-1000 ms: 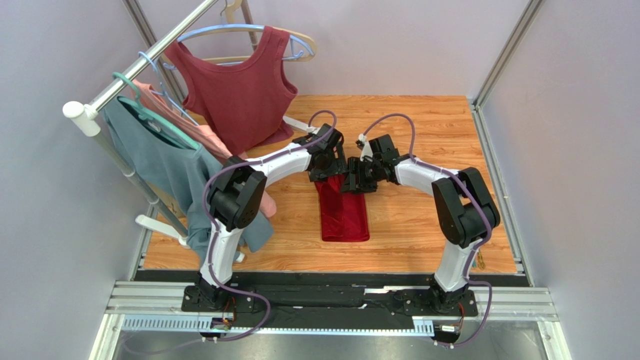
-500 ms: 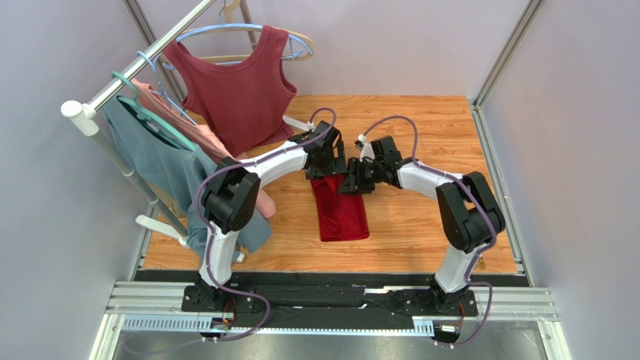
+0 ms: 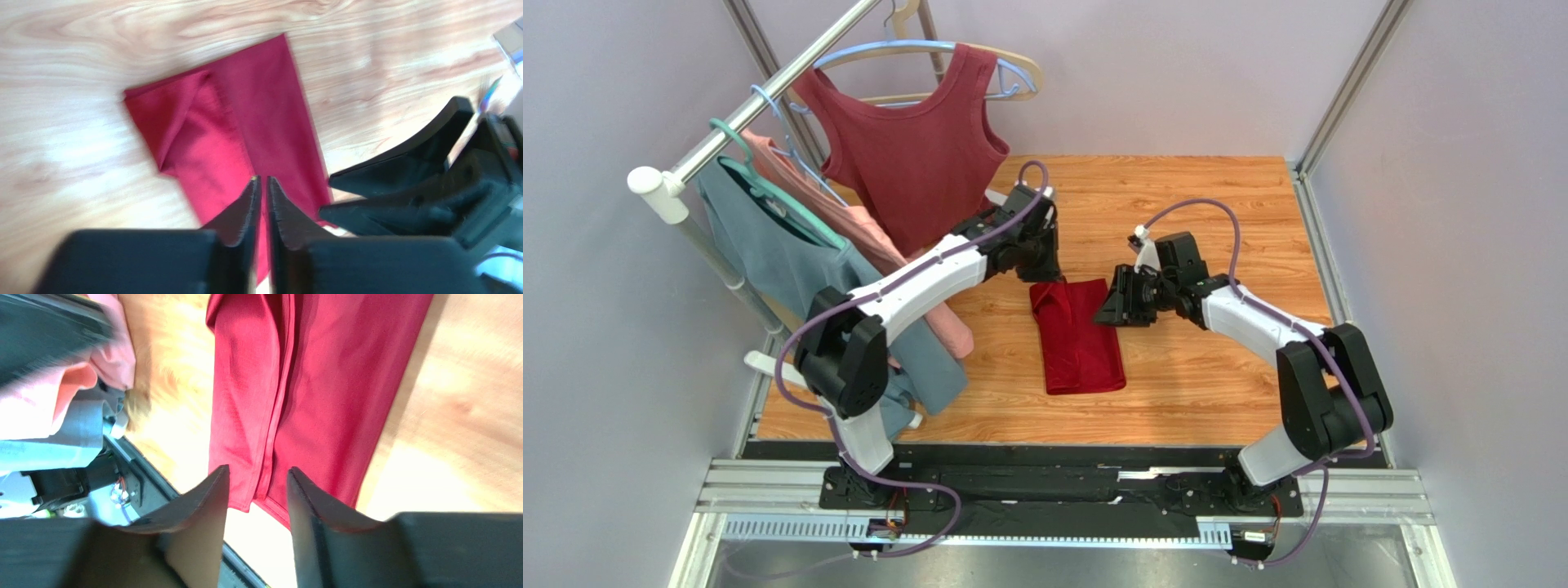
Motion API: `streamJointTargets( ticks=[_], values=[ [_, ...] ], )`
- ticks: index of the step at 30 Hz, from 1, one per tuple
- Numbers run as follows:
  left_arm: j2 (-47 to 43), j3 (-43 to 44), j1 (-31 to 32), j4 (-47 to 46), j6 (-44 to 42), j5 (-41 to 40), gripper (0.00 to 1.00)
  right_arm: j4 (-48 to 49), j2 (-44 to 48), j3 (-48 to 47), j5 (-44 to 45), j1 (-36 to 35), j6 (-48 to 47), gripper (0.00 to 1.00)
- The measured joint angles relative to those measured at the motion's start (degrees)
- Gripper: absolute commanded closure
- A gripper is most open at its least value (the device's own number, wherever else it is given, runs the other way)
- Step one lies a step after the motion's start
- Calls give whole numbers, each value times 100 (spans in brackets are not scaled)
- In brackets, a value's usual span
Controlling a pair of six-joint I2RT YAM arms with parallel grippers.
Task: Fold the napkin into a case and place the utensils inside
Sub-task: Fold the lower triangle-folded napkin at the center of the board.
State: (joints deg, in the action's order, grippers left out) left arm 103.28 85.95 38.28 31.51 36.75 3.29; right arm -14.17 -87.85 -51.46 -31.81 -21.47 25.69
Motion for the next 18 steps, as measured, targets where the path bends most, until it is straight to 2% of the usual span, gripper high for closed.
streamJointTargets(
  ticks=[1, 3, 7, 13, 18],
  values=[
    [-122, -111, -68, 4, -7, 4, 100, 33, 9, 63, -46, -22, 48, 71],
    [-302, -308, -278, 42, -111, 42, 100, 72, -50, 131, -111, -96, 136, 75],
    [-107, -372, -629, 22, -278, 219, 100, 295, -328, 138, -144, -492, 317, 87],
    [809, -46, -721, 22, -481, 470, 100, 461, -968, -72, -142, -754, 496, 95],
    [1309, 251, -706, 35, -546, 691, 100, 671, -1427, -450, -177, -752, 660, 96]
  ],
)
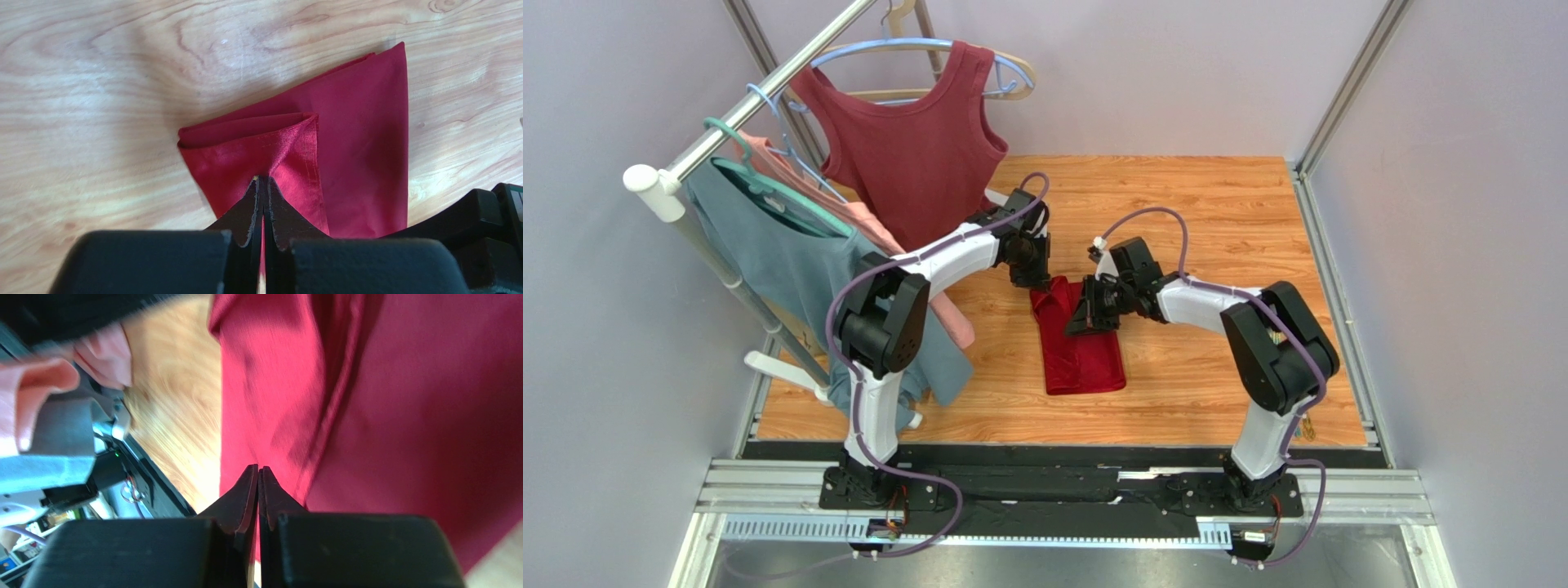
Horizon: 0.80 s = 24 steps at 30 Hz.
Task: Fold the napkin into a case and place the utensils inside
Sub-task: Fold the lower triangle-folded napkin at the center of the board.
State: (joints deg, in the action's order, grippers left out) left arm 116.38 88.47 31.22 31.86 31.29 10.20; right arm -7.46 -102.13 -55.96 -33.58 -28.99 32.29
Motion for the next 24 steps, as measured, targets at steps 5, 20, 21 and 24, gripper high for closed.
streamJointTargets(
  ticks=[5, 20, 21, 24],
  values=[
    [140, 52, 0, -46, -13, 118, 100, 315, -426, -264, -55, -103, 203, 97],
    [317, 48, 0, -127, -92, 334, 100, 411, -942, -446, -125, -400, 236, 100],
    [317, 35, 0, -120, -105, 341, 100, 315, -933, -492, -96, -400, 199, 100],
    [310, 17, 0, -105, -144, 376, 100, 70, -804, -581, -9, -396, 98, 99]
  ],
)
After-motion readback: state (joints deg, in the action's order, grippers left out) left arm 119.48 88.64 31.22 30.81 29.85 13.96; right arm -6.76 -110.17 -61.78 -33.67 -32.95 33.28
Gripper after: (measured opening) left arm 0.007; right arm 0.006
